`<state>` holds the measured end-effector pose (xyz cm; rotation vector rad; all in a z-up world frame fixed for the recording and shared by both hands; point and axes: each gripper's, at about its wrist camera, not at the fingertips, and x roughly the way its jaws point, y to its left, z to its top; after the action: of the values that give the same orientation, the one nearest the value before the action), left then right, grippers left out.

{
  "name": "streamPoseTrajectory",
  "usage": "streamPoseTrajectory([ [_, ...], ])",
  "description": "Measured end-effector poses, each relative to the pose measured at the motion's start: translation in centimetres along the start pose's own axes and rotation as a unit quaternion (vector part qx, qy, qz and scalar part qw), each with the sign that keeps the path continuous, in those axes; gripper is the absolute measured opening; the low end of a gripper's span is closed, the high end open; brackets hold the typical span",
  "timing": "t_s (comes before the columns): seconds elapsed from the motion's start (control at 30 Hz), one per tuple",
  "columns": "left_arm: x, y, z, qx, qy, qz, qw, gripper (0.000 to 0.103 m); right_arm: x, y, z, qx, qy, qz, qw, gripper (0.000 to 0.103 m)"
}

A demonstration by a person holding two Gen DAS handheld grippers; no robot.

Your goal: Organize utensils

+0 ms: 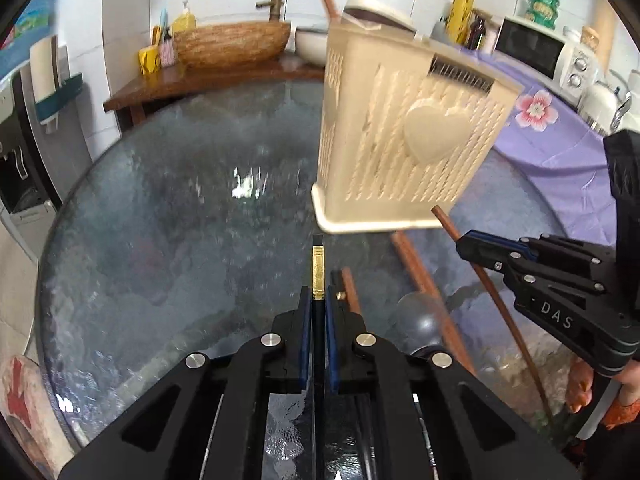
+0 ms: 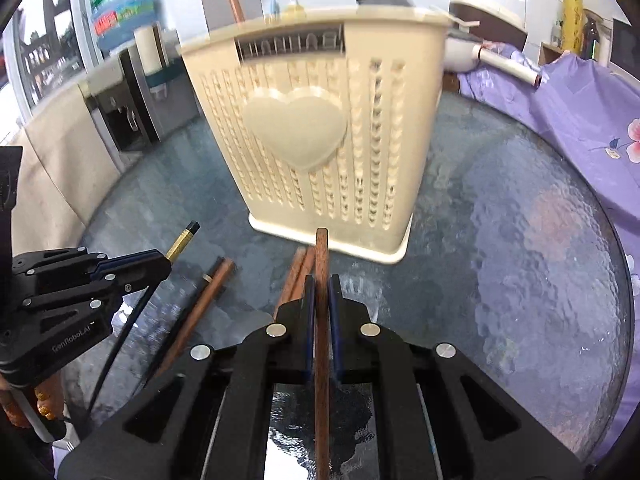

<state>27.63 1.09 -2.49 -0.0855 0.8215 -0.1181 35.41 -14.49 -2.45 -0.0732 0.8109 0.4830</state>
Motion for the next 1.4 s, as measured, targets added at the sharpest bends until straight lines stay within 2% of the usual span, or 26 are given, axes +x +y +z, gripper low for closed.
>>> streamPoseTrajectory([
  [0.2, -3.6, -0.5, 1.5, 0.003, -0.050, -0.017, 0.9986, 0.007, -4.4, 0.1, 1.4, 0.007, -0.070, 0.038, 0.997, 0.007],
  [0.5, -10.6, -1.0, 2.7, 0.010, -0.132, -0.040, 0.9904, 0.007, -13.0, 0.9, 1.8, -0.011, -0.159, 0.074, 0.984, 0.007],
  [0.7, -12.1, -1.3, 2.3, 0.022, -0.145, -0.041, 0.9883, 0.007, -15.7, 1.1, 1.0, -0.023, -0.165, 0.089, 0.982, 0.007],
  [0.8, -12.7, -1.1, 1.9, 0.018, -0.144, -0.053, 0.9881, 0.007, -16.3, 0.5, 0.6, -0.020, -0.160, 0.096, 0.982, 0.007],
  [1.07, -14.3, -1.4, 2.0, 0.027, -0.159, -0.050, 0.9857, 0.007, -19.4, 0.3, 0.0, -0.027, -0.188, 0.095, 0.977, 0.007],
  [1.4, -14.9, -1.3, 2.3, 0.031, -0.166, -0.047, 0.9846, 0.007, -20.0, 1.1, 0.5, -0.045, -0.185, 0.085, 0.978, 0.007],
])
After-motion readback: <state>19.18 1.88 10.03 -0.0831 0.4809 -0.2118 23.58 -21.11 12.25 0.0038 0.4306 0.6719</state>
